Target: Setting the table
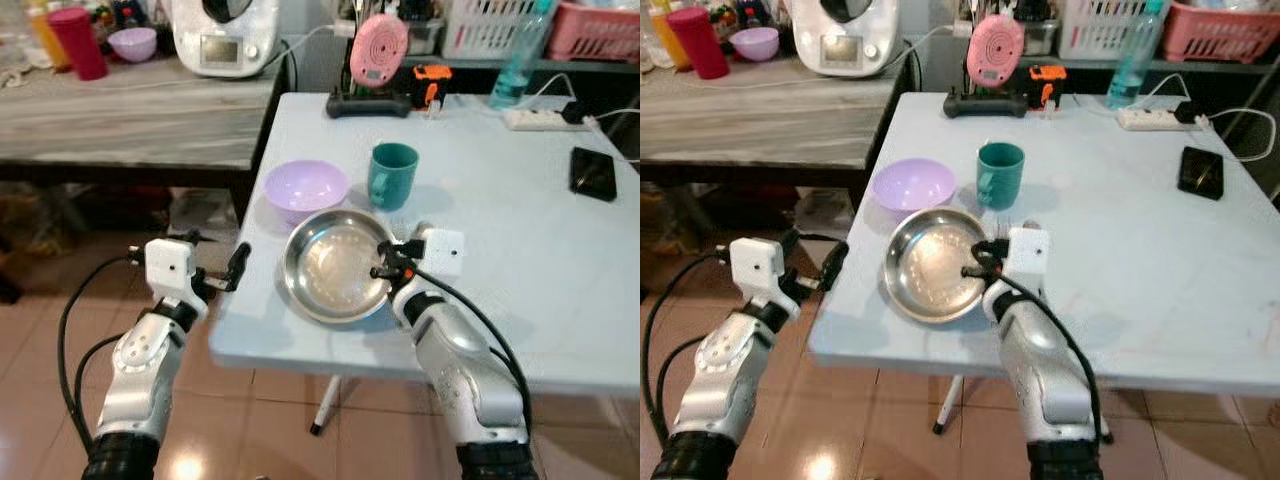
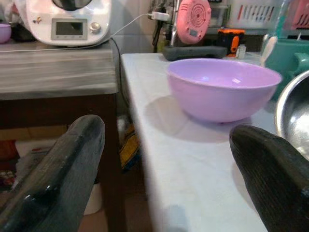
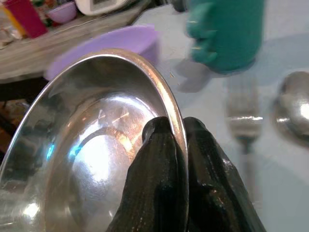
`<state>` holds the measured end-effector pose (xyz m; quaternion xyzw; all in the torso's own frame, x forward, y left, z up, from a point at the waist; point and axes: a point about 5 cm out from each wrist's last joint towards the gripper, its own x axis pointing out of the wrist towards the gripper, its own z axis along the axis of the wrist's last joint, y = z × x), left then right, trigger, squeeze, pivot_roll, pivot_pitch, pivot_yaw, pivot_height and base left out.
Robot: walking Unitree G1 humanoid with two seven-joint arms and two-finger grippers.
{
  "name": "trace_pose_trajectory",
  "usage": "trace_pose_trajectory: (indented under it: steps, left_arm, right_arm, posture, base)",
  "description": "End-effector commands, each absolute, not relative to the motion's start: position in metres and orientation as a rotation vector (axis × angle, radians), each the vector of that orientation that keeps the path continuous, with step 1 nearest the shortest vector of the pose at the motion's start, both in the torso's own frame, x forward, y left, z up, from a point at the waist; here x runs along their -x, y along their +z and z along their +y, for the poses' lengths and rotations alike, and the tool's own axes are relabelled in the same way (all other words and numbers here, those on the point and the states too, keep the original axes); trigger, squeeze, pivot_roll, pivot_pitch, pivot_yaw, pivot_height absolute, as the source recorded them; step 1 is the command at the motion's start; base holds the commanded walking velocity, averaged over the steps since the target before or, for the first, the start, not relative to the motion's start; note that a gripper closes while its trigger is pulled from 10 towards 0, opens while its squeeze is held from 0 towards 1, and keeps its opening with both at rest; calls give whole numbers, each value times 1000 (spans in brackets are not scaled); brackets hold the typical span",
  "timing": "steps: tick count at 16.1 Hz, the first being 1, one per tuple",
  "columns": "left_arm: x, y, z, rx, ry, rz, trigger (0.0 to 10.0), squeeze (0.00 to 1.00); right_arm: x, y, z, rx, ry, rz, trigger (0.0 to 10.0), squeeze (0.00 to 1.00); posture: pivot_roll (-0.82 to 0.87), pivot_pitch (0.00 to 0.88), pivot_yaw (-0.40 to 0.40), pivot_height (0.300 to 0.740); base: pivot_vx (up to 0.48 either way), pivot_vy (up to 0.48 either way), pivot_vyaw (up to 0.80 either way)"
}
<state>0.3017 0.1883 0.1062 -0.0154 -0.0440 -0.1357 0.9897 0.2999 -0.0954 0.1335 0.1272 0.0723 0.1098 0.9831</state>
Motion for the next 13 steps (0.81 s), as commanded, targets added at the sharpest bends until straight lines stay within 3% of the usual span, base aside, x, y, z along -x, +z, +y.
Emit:
trace_pose_trajectory:
  steps: [1,13]
  left_arm:
    - [-302,106,184,34,-293,-85,10000,0]
    - [-306,106,174,51,-291,-94,10000,0]
  right_arm:
    - [-300,138,-94,-256,224,117,10000,0]
    - [-302,143,-92,-216,227,50,10000,0]
  posture:
    - [-235,30,75,740]
    - [-230,13,80,740]
  base:
    - [0,480,0]
    - [0,480,0]
